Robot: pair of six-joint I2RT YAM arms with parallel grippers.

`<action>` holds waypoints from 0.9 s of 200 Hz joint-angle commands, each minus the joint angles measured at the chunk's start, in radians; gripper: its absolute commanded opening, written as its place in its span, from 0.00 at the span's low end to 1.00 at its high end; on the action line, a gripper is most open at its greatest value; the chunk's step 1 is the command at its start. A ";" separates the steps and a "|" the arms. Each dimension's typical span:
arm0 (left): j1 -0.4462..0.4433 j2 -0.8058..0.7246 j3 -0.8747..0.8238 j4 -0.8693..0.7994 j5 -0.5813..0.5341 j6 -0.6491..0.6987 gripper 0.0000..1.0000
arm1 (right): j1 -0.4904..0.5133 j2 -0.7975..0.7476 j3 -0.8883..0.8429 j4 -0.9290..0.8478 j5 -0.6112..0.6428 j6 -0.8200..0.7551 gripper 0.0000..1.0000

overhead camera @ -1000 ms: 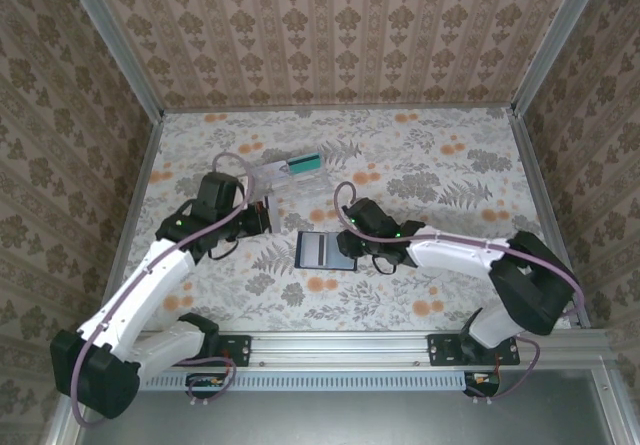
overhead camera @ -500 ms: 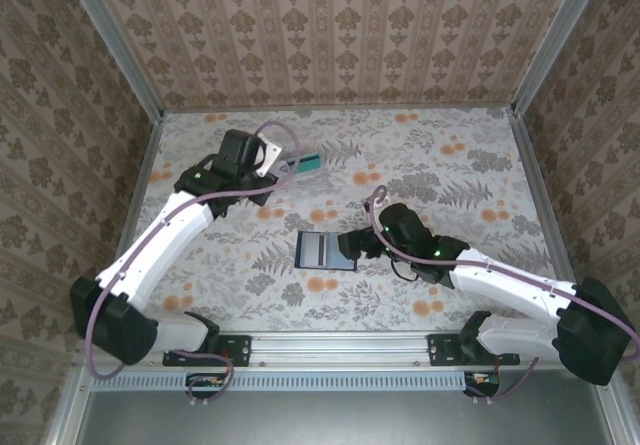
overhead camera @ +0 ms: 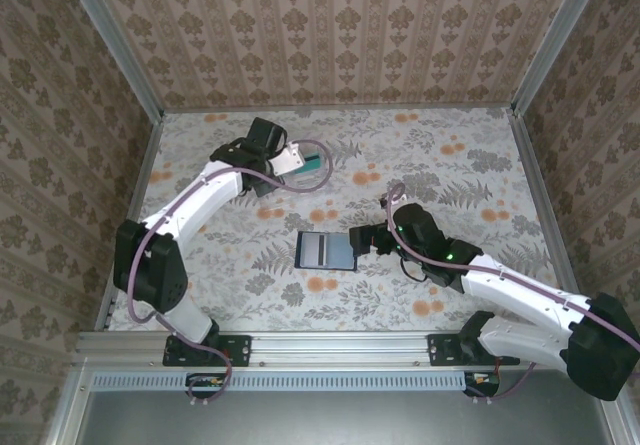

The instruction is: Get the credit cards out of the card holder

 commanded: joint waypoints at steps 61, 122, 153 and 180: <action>0.005 0.138 0.083 0.040 -0.072 0.152 0.00 | -0.020 0.008 -0.015 0.008 -0.008 0.025 1.00; 0.020 0.192 0.090 0.043 -0.093 0.156 0.00 | -0.029 0.013 -0.020 0.013 -0.017 0.032 1.00; 0.032 0.207 0.083 0.067 -0.115 0.156 0.05 | -0.031 0.013 -0.019 0.012 -0.018 0.032 1.00; 0.039 0.216 0.079 0.093 -0.138 0.156 0.21 | -0.033 0.013 -0.020 0.016 -0.023 0.035 1.00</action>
